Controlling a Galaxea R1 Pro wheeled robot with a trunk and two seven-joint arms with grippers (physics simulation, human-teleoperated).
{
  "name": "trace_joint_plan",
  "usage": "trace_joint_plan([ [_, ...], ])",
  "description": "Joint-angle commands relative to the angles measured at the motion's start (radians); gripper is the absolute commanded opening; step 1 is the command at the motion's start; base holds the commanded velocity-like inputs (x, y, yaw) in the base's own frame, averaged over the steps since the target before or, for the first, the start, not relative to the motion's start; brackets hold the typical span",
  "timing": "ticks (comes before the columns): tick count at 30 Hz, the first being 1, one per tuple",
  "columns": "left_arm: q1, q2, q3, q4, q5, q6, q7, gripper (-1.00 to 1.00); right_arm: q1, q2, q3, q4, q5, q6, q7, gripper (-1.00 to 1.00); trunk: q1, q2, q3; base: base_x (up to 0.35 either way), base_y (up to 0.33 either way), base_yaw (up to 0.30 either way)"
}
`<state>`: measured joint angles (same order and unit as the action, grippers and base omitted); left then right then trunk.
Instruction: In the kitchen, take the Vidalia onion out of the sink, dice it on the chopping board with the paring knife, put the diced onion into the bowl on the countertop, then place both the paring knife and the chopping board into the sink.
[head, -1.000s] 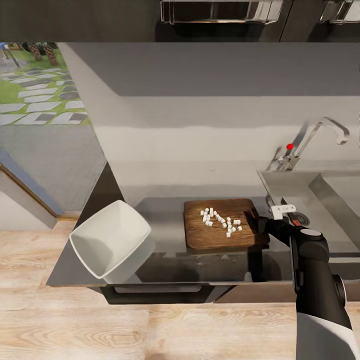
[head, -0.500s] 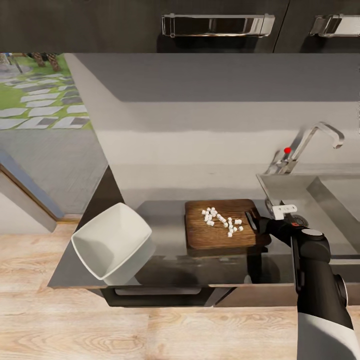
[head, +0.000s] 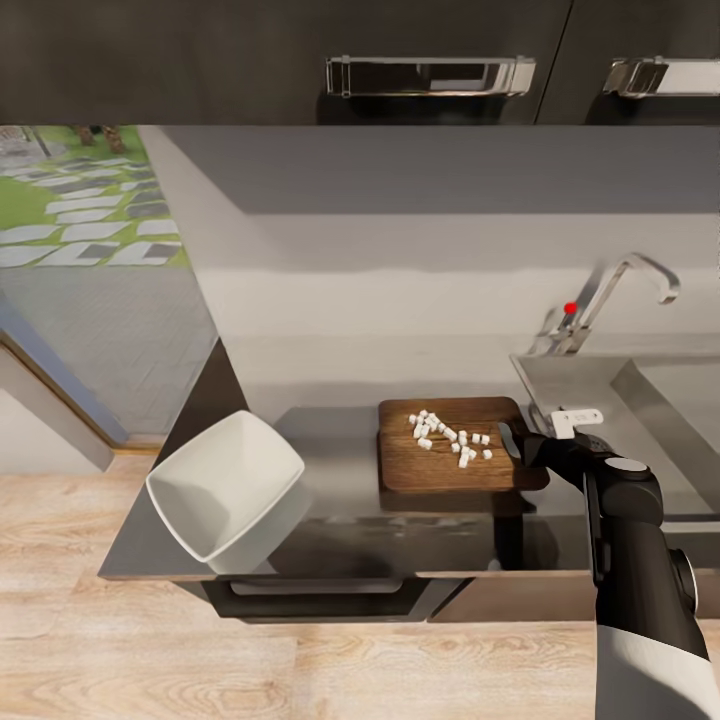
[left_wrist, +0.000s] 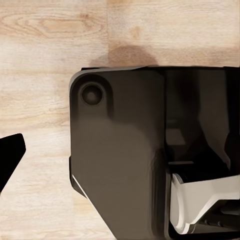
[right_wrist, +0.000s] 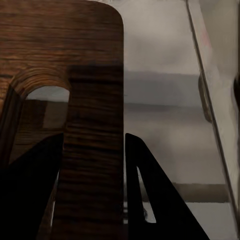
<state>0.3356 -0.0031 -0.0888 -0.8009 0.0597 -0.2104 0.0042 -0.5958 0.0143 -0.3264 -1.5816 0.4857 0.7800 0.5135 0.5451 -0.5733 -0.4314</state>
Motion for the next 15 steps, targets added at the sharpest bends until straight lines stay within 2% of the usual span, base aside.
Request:
trace_joint_plan([
  [1, 0.000, 0.000, -0.002, -0.003, 0.006, -0.002, 0.000, 1.00, -0.001, 0.001, -0.002, -0.002, 0.010, 0.002, 0.009, -1.00, 0.000, -0.001, 0.000, 0.000, 0.000, 0.000],
  [15, 0.000, 0.000, -0.002, 0.009, 0.006, -0.001, 0.000, 1.00, -0.001, 0.001, -0.002, -0.004, 0.010, 0.002, 0.008, -1.00, 0.000, -0.001, 0.022, 0.000, 0.015, 0.000],
])
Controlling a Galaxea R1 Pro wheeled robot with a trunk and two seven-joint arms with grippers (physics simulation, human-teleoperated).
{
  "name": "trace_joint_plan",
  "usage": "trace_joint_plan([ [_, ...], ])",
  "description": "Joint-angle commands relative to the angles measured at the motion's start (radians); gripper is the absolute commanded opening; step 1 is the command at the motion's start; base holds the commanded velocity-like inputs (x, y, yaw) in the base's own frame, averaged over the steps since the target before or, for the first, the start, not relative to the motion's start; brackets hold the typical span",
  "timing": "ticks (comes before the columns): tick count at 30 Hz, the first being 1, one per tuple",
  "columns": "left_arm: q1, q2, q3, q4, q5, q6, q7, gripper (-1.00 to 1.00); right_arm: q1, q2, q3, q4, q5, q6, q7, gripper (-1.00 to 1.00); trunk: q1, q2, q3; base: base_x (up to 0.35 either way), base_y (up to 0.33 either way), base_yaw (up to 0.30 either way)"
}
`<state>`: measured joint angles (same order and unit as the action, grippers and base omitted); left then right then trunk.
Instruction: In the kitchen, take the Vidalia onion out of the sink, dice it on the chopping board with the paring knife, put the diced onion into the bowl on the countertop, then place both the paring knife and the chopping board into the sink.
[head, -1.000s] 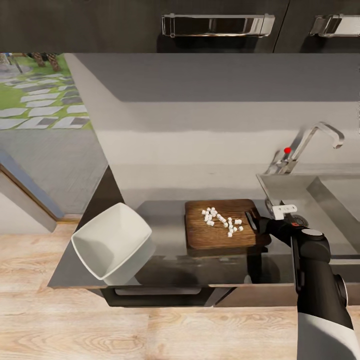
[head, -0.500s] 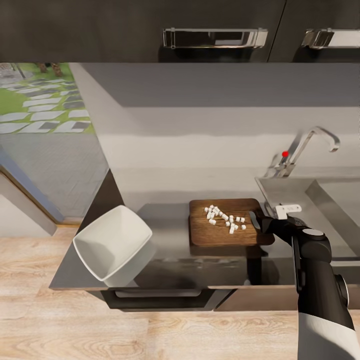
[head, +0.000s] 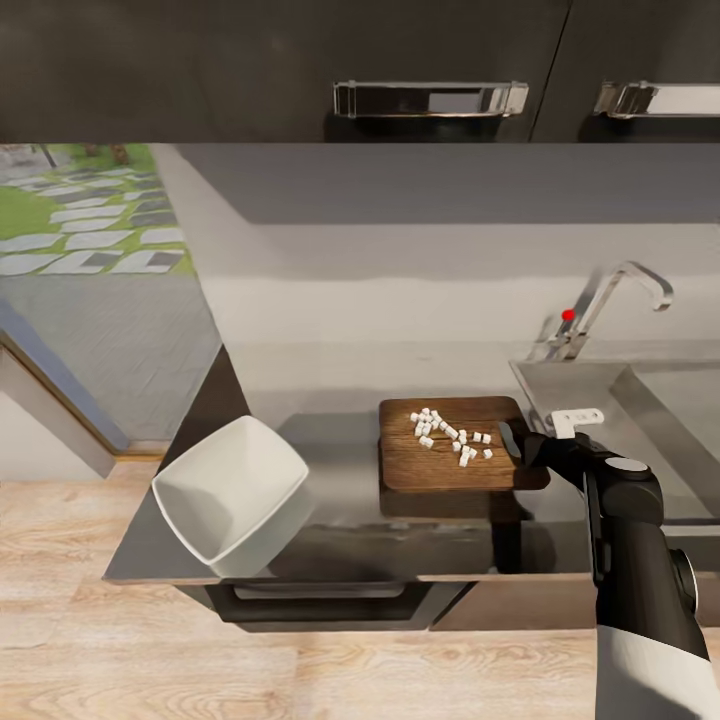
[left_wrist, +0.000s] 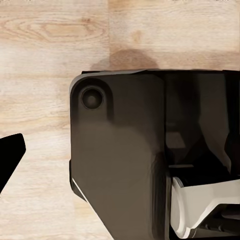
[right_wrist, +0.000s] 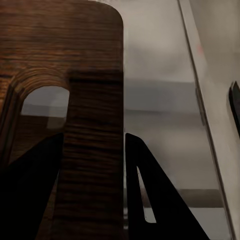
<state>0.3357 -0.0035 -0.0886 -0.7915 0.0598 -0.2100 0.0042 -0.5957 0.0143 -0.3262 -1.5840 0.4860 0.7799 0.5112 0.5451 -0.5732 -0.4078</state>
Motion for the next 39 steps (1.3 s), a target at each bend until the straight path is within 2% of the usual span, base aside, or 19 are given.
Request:
trace_joint_plan([
  [1, 0.000, 0.000, -0.002, 0.000, 0.006, -0.002, 0.000, 1.00, -0.001, 0.001, -0.001, -0.001, 0.009, 0.002, 0.010, -1.00, 0.000, -0.001, 0.000, 0.000, 0.155, 0.000],
  [18, 0.000, 0.000, -0.002, 0.005, 0.006, -0.002, 0.000, 1.00, -0.001, 0.001, -0.001, -0.002, 0.009, 0.003, 0.010, -1.00, 0.000, -0.001, 0.027, -0.016, 0.251, 0.000],
  [34, 0.000, 0.001, -0.002, 0.005, 0.006, -0.002, 0.000, 1.00, -0.001, 0.001, 0.002, -0.002, 0.009, 0.003, 0.010, -1.00, 0.000, -0.001, 0.052, -0.015, 0.018, 0.000],
  [39, 0.000, 0.001, -0.002, 0.005, 0.006, -0.003, 0.000, 1.00, -0.001, 0.001, 0.004, -0.002, 0.009, 0.004, 0.010, -1.00, 0.000, -0.001, 0.060, -0.225, 0.124, 0.000],
])
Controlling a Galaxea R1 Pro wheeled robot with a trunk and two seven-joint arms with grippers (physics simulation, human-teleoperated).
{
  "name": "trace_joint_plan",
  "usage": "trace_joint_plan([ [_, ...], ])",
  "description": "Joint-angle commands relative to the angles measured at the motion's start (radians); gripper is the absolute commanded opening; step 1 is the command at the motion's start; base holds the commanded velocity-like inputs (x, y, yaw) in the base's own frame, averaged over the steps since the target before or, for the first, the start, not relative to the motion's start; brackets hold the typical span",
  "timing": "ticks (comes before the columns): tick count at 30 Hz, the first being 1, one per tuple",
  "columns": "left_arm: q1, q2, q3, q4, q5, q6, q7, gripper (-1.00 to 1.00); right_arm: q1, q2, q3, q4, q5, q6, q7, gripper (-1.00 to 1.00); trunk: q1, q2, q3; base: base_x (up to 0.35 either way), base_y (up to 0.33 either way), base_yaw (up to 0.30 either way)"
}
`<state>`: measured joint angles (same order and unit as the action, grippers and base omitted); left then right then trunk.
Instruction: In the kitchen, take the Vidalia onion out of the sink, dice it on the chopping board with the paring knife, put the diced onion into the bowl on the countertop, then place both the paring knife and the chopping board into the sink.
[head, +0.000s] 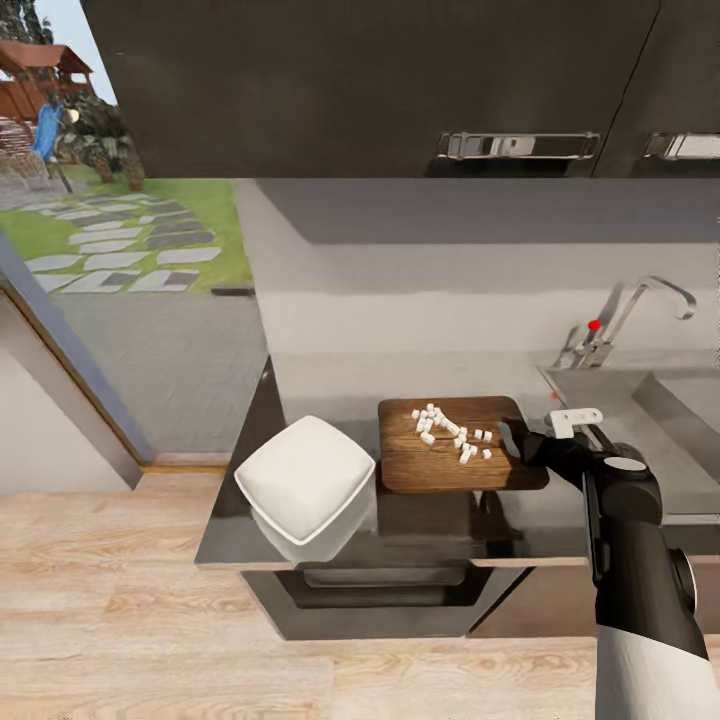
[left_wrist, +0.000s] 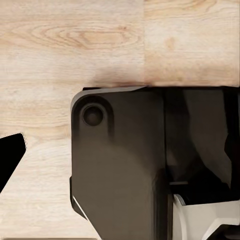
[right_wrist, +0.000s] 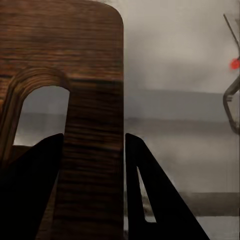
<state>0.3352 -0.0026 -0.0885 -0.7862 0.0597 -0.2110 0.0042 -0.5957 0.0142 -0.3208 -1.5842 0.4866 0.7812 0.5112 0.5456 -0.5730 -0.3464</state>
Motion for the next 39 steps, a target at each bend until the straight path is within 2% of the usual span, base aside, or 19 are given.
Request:
trace_joint_plan([
  [1, 0.000, 0.000, -0.002, -0.001, 0.006, -0.001, 0.000, 1.00, -0.001, 0.001, -0.002, -0.001, 0.009, 0.003, 0.010, -1.00, 0.000, -0.001, 0.000, -0.269, 0.156, 0.000],
  [9, 0.000, 0.000, -0.002, -0.001, 0.006, -0.001, 0.000, 1.00, -0.001, 0.001, -0.001, -0.002, 0.009, 0.003, 0.010, -1.00, 0.000, -0.001, 0.013, -0.213, 0.124, 0.000],
  [34, 0.000, 0.000, -0.002, -0.001, 0.006, -0.001, 0.000, 1.00, -0.001, 0.001, -0.002, -0.001, 0.009, 0.003, 0.010, -1.00, 0.000, -0.001, 0.052, -0.004, 0.165, 0.000],
  [39, -0.001, 0.000, -0.002, -0.001, 0.006, -0.001, 0.000, 1.00, -0.001, 0.003, -0.001, -0.001, 0.051, 0.003, 0.010, -1.00, 0.000, -0.001, 0.060, 0.000, 0.012, 0.000],
])
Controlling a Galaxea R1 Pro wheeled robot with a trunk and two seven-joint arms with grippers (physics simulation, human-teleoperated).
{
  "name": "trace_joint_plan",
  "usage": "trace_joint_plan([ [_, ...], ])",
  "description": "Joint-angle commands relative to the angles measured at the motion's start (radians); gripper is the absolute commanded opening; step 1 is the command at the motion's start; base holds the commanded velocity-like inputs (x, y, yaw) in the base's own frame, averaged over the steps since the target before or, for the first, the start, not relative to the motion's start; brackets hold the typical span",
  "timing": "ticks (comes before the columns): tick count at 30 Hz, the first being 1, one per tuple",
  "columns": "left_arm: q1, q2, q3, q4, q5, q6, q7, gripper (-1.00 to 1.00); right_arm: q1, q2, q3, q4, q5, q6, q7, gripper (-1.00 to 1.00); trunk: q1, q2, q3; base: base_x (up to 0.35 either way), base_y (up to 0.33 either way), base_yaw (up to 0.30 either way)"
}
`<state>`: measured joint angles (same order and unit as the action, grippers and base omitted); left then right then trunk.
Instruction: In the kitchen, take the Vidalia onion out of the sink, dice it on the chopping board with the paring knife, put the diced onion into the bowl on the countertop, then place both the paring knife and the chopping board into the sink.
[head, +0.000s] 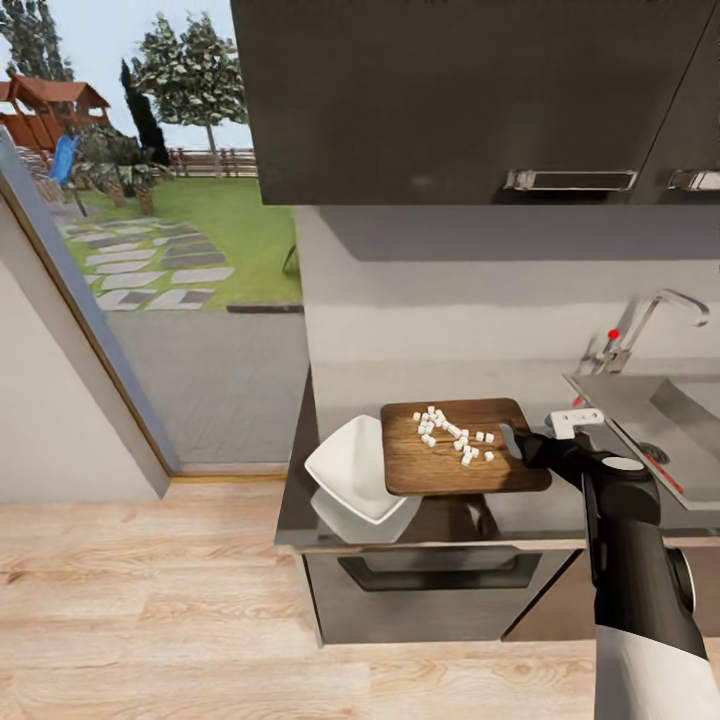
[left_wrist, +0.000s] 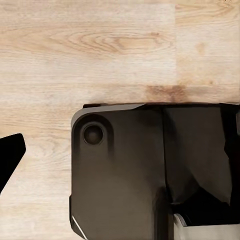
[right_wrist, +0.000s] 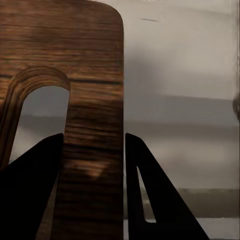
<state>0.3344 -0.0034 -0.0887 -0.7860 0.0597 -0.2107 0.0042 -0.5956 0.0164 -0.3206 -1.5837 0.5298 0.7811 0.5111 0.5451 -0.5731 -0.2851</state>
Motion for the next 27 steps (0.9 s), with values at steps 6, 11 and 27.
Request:
trace_joint_plan([
  [6, 0.000, 0.000, -0.002, -0.001, 0.006, -0.001, 0.000, 1.00, -0.001, 0.004, -0.002, -0.001, 0.023, 0.003, 0.010, -1.00, 0.000, -0.001, 0.008, 0.000, 0.001, 0.000],
  [11, 0.000, 0.001, -0.002, -0.001, 0.006, -0.001, 0.000, 1.00, -0.001, 0.005, -0.002, -0.002, 0.024, 0.003, 0.010, -1.00, 0.000, -0.001, 0.016, 0.000, 0.000, 0.000],
  [27, 0.000, 0.001, -0.002, -0.001, 0.006, -0.001, 0.000, 1.00, -0.001, 0.008, 0.003, -0.002, 0.024, 0.044, 0.010, -1.00, 0.000, -0.001, 0.041, 0.000, 0.017, 0.000],
])
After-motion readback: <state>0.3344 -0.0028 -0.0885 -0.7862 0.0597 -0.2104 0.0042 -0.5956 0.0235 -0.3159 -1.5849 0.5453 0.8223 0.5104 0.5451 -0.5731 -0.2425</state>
